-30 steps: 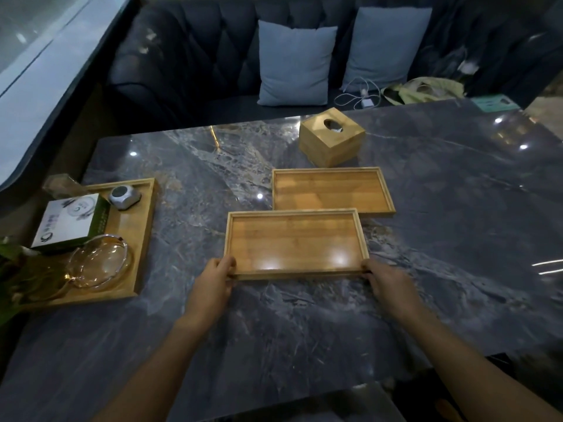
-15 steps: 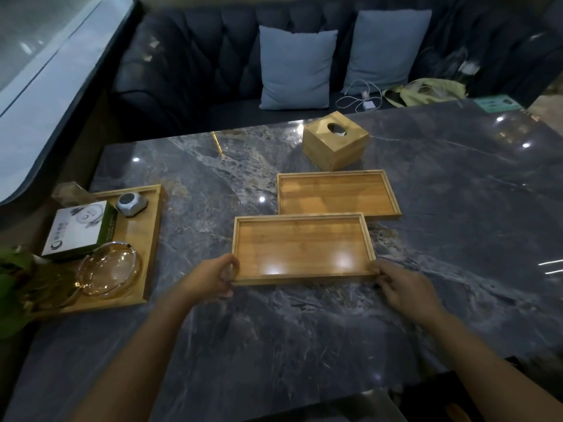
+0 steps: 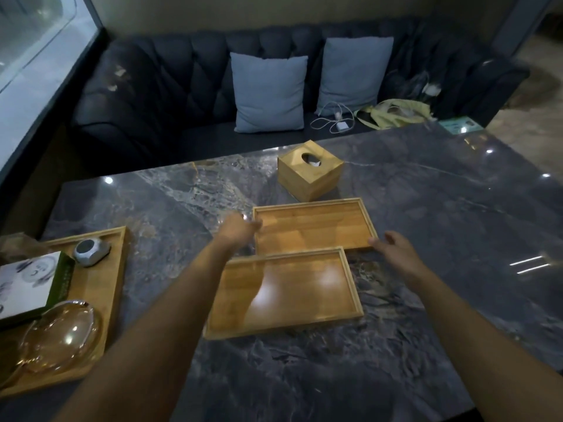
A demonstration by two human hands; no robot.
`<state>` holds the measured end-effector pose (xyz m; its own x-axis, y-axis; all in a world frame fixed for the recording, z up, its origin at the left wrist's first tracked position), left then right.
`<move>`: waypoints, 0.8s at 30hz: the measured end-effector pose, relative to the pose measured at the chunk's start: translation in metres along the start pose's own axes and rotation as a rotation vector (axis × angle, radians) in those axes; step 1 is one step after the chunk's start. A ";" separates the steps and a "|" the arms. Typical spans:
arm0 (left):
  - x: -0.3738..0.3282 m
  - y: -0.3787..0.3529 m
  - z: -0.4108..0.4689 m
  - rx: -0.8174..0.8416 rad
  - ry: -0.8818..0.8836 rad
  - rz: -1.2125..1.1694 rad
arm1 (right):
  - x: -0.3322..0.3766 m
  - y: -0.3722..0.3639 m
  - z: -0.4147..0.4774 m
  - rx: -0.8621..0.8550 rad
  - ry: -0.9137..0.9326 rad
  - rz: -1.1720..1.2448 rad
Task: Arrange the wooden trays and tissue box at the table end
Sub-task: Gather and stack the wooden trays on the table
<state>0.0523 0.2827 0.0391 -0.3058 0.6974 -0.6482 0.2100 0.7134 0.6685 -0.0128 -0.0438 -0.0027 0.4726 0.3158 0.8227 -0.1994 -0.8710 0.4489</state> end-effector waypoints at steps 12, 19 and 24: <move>0.003 -0.063 0.030 0.175 0.389 -0.486 | -0.006 -0.033 0.048 -0.032 -0.200 0.243; 0.006 -0.064 0.039 0.219 0.514 -0.763 | -0.004 -0.028 0.063 -0.039 -0.370 0.461; -0.006 -0.048 0.033 0.125 0.426 -0.788 | 0.001 -0.013 0.067 -0.230 -0.185 0.440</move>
<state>0.0748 0.2465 -0.0016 -0.7167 -0.0634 -0.6944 -0.1142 0.9931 0.0271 0.0478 -0.0576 -0.0311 0.4412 -0.1507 0.8846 -0.5862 -0.7948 0.1570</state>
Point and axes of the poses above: each hand's wrist, its own z-axis towards the middle knuckle, its own y-axis out of the back of the hand, x = y × z, the point moved 6 cm from there along z, towards the middle knuckle, and after that the axes turned 3 degrees about z, right-handed, at the moved point
